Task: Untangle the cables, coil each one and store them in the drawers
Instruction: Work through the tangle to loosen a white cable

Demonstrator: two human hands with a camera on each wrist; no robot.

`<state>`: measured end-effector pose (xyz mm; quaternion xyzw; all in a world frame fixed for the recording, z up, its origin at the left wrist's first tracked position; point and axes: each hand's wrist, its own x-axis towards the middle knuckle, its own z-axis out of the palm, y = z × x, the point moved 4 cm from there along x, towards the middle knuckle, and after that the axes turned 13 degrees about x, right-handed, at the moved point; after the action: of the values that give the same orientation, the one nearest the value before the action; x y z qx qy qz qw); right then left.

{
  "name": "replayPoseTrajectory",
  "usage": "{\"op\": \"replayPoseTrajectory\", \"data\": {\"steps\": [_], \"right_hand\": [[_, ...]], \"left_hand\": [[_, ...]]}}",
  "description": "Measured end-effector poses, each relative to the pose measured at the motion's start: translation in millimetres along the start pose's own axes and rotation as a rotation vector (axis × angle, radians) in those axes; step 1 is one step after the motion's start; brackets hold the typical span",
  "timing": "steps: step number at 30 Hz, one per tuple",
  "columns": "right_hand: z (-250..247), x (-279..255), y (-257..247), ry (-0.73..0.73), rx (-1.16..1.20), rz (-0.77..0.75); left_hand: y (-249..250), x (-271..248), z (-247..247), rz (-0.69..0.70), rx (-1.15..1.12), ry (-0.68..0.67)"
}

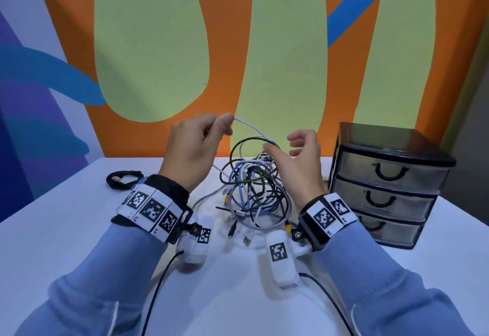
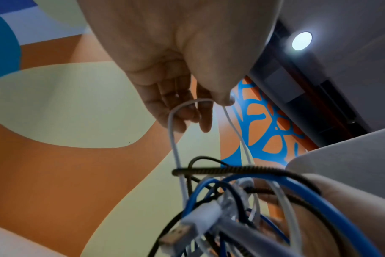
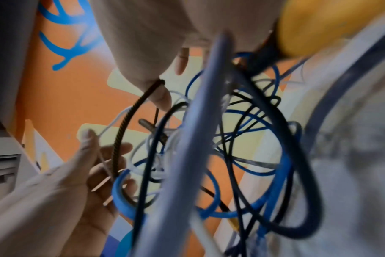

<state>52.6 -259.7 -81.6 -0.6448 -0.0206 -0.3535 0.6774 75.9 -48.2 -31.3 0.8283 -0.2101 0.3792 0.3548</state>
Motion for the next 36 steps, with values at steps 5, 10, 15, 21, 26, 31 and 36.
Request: {"op": "replayPoseTrajectory", "data": {"steps": [5, 10, 15, 21, 26, 31, 36], "right_hand": [[4.1, -3.8, -17.3, -0.055, 0.006, -0.211], [0.1, -6.4, -24.9, 0.007, -0.008, -0.316], [8.8, -13.7, -40.3, -0.097, -0.058, -0.434], [11.7, -11.9, -36.3, -0.187, -0.075, -0.352], [26.4, -18.9, -18.2, -0.46, -0.233, -0.149], [28.2, -16.1, -14.2, -0.437, -0.288, -0.053], [19.8, -11.5, -13.1, -0.352, -0.244, -0.062]], "left_hand": [[-15.1, -4.9, 7.6, -0.198, 0.104, -0.37], [-31.2, -10.2, 4.6, -0.277, 0.075, -0.594], [-18.0, -9.2, 7.3, -0.196, -0.057, -0.49], [-14.4, -9.9, 12.9, -0.136, -0.044, -0.501], [-9.0, -8.1, 12.7, -0.062, -0.103, -0.339], [4.7, -6.7, 6.5, -0.011, -0.234, -0.186], [16.3, -3.3, -7.4, 0.059, -0.314, 0.049]]}}
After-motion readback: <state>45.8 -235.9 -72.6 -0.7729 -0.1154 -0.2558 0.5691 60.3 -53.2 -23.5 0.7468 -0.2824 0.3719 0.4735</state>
